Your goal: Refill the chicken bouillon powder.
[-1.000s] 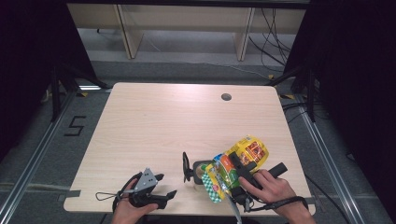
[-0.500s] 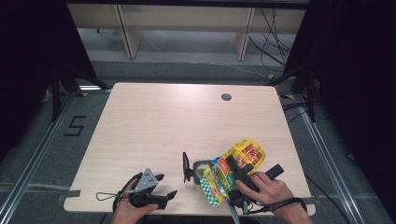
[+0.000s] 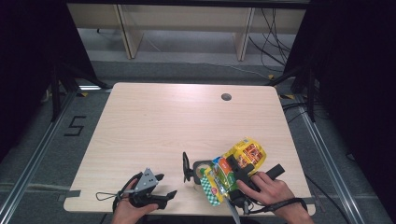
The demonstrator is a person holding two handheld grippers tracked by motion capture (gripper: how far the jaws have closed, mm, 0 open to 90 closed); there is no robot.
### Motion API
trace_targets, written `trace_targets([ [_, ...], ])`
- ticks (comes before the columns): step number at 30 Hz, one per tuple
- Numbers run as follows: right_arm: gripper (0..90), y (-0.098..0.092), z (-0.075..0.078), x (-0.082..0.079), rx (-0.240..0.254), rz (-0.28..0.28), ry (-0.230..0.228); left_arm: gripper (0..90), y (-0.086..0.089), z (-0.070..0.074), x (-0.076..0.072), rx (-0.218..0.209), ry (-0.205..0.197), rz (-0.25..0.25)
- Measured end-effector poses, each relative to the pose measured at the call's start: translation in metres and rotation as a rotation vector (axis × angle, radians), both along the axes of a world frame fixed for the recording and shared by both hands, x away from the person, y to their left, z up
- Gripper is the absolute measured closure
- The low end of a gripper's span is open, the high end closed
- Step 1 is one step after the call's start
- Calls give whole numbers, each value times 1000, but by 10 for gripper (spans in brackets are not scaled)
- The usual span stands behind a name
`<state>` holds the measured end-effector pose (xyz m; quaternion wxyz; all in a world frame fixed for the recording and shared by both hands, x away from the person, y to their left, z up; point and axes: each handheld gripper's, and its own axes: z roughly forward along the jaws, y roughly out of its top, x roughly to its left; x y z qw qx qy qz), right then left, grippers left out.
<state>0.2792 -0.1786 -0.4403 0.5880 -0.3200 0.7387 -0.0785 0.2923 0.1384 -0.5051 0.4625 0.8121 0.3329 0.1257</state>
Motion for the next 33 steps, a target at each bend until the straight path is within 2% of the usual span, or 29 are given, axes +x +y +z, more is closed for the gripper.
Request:
trace_targets([
  [2, 526, -1, 1, 0, 4, 4, 1, 243, 1, 1, 1, 15, -19, -20],
  [7, 526, -2, 2, 0, 11, 5, -2, 243, 1, 1, 1, 19, -13, -21],
  [8, 526, -1, 3, 1, -15, 16, -10, 243, 1, 1, 1, 13, -15, -19],
  [9, 527, -2, 1, 0, 6, -4, -2, 243, 0, 0, 0, 1, 0, -5],
  [11, 529, -3, 2, 0, 7, -3, 1, 243, 2, 1, 2, 18, -22, -25],
  [12, 532, -3, 3, 0, 6, -2, 1, 243, 1, 1, 0, 11, -3, -8],
  [15, 532, -5, 2, 0, 8, -11, 0, 243, 1, 1, 0, 11, -3, -8],
  [16, 532, -5, 4, 2, -10, 6, -1, 243, 2, 1, 2, 17, -22, -26],
  [17, 532, -5, 4, 2, -12, 6, -3, 243, 2, 1, 1, 24, -18, -23],
  [19, 532, -5, 4, 2, -18, 8, -7, 243, 1, 1, 0, 11, -2, -8],
  [20, 533, -5, 3, 2, -4, 0, -3, 243, 2, 1, 2, 16, -22, -25],
  [22, 533, -6, 3, 1, 5, -9, -1, 243, 2, 1, 1, 18, -11, -17],
  [23, 533, -6, 3, 2, 7, -12, 0, 243, 0, 0, 0, 1, 3, -1],
  [27, 533, -6, 3, 1, 9, -11, -1, 243, 1, 1, 2, 14, -14, -20],
  [28, 533, -6, 3, 1, 5, -7, -2, 243, 0, 0, 0, 1, 2, -5],
  [33, 533, -5, 3, 1, -7, 3, -1, 243, 0, 0, 0, 0, 3, 0],
])
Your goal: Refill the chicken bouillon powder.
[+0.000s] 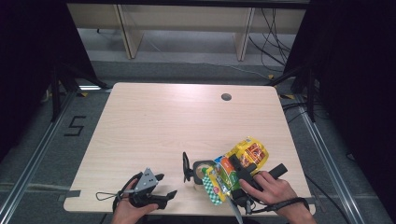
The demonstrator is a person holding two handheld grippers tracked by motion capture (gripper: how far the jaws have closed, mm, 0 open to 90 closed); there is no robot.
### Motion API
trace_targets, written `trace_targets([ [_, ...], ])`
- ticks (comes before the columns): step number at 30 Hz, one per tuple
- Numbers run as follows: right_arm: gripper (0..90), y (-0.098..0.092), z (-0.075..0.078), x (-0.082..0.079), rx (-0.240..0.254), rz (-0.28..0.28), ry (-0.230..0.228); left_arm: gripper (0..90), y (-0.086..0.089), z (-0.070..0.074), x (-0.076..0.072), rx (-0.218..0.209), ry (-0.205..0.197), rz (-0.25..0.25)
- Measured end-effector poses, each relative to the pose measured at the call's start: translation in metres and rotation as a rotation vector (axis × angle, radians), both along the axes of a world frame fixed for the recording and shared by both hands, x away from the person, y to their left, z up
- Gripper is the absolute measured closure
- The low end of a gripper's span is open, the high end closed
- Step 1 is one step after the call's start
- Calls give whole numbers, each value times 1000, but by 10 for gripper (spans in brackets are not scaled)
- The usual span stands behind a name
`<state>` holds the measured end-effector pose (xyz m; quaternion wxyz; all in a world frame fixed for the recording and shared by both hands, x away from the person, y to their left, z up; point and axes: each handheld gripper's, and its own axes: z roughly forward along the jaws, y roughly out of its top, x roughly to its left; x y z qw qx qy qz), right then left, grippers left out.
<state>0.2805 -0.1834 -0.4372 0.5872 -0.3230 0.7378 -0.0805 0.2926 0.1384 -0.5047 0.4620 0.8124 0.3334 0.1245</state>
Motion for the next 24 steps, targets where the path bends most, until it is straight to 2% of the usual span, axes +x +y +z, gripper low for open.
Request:
trace_targets([
  [1, 533, 0, -1, -1, 9, -8, 3, 243, 0, 0, 0, 0, 0, -1],
  [2, 534, 0, 1, 0, -10, 6, 0, 243, 0, 0, 0, 1, 0, -2],
  [4, 534, 0, -1, -1, 16, -4, 5, 243, 0, 0, 0, 1, -1, -3],
  [8, 534, 2, -1, -2, 17, 6, 4, 243, 0, 0, 0, 0, -1, -1],
  [9, 534, 2, -1, -2, -2, 11, 7, 243, 0, 0, 0, -1, 0, 0],
  [10, 534, 3, -2, -3, 12, 5, 3, 243, 0, 0, 0, 2, -5, -3],
  [16, 535, 7, -3, -6, 16, 20, 2, 243, 0, 0, 0, 0, -1, -3],
  [17, 535, 8, -3, -6, 16, 25, 2, 243, 1, 0, 0, 11, -4, -10],
  [21, 536, 10, -3, -7, 15, 28, 6, 243, 0, 0, 0, 0, -1, -3],
  [23, 536, 9, -3, -7, 17, 29, 8, 243, 1, 0, 2, 17, -26, -27],
  [24, 537, 9, -3, -7, 19, 30, 6, 243, 1, 1, 2, 19, -21, -25],
])
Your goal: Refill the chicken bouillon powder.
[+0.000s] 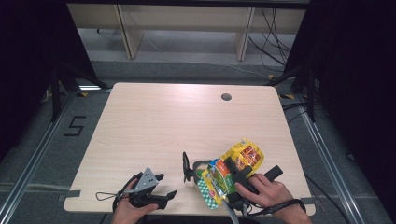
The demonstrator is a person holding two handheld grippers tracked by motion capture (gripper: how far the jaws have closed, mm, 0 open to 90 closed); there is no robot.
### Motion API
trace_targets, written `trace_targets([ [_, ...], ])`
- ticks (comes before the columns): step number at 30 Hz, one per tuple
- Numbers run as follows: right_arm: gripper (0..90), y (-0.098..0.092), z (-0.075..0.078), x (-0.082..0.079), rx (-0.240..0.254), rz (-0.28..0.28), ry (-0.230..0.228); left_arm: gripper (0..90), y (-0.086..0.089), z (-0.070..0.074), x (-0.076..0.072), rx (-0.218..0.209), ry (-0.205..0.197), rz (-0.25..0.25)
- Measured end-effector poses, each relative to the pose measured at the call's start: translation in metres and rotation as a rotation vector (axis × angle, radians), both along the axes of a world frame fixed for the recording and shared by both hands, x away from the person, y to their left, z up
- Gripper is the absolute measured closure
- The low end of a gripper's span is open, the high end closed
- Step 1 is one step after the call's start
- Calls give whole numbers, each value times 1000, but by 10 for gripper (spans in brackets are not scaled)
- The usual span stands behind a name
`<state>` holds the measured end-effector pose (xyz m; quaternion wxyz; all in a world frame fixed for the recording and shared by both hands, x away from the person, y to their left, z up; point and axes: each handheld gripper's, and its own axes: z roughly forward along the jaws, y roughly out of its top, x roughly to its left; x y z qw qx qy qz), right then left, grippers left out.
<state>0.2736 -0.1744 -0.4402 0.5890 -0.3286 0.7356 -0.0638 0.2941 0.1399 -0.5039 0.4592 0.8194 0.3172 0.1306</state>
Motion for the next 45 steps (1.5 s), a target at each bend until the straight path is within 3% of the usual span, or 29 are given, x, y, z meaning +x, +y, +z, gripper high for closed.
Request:
trace_targets([
  [2, 537, 0, 0, 0, -1, -1, -3, 242, -2, -1, -2, -20, 20, 24],
  [4, 537, -1, 1, 0, -2, -3, -2, 243, 0, 0, 0, 3, 2, 2],
  [6, 537, -1, 2, 0, 2, -4, -3, 243, -2, -1, -2, -20, 20, 25],
  [10, 537, 1, 1, -1, 2, 7, 4, 243, 0, 0, 0, 1, -1, -1],
  [11, 537, 1, 0, -1, -2, 7, -1, 243, -1, -1, -1, -17, 17, 20],
  [14, 537, 0, 2, -2, 4, 3, 3, 243, 0, 0, 0, 0, -3, 0],
  [17, 538, 1, 2, -2, 6, 4, 0, 243, -2, -1, -1, -19, 19, 22],
  [20, 538, 1, 1, -3, 1, 4, 3, 243, 0, 0, 0, -1, -2, 1],
  [21, 538, 1, 1, -3, 0, 5, 2, 243, -1, -1, -1, -18, 17, 20],
  [25, 539, -1, 3, -1, -2, 2, -3, 243, 0, 1, -1, 1, 8, 22],
  [34, 539, -14, 11, 3, -12, -59, -7, 243, 1, 1, 0, 3, -5, 8],
  [35, 539, -14, 13, 4, -35, -42, -7, 243, 0, 1, 0, 3, -5, 12],
  [40, 540, -12, 17, 2, -41, -46, 7, 243, -1, -1, -1, -20, 15, 20],
  [41, 540, -12, 16, 2, -47, -50, 9, 243, -1, 0, -1, -20, 16, 20],
  [42, 540, -12, 15, 1, -23, -70, 15, 243, -1, 0, -1, -13, 16, 22],
  [43, 540, -11, 15, 3, -57, -49, 6, 243, 0, 1, -1, -4, 8, 18],
  [45, 541, -12, 11, 2, -41, -73, 23, 243, 0, 1, 0, -5, -1, 8],
])
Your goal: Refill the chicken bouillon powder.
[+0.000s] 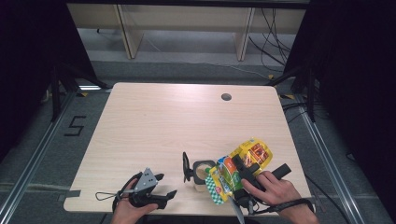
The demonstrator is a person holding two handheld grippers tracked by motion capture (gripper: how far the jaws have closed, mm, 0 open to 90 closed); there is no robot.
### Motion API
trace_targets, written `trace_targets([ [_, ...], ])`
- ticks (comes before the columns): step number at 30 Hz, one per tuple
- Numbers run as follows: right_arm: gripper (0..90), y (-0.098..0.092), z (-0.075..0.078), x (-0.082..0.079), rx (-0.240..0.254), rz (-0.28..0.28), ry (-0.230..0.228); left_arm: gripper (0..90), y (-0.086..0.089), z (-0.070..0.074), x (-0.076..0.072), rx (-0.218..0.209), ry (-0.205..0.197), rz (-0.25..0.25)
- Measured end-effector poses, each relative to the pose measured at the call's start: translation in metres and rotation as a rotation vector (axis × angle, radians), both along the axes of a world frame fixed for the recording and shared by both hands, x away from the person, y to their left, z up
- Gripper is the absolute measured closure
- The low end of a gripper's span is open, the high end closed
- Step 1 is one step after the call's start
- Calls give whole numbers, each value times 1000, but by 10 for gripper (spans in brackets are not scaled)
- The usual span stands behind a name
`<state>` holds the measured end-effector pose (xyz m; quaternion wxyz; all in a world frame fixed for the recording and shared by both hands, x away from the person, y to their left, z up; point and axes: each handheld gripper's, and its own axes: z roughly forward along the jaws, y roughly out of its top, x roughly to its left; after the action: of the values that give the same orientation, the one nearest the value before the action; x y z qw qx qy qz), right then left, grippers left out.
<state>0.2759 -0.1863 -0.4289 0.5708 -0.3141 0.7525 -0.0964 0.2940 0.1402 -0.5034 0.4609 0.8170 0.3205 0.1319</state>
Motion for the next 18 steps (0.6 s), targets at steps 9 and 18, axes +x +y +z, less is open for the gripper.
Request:
trace_targets([
  [9, 542, 1, 0, 3, -30, 9, -6, 243, -1, -1, -1, -15, 16, 11],
  [18, 542, 3, -1, 3, -34, 1, -1, 243, 1, 0, 1, 13, 4, 3],
])
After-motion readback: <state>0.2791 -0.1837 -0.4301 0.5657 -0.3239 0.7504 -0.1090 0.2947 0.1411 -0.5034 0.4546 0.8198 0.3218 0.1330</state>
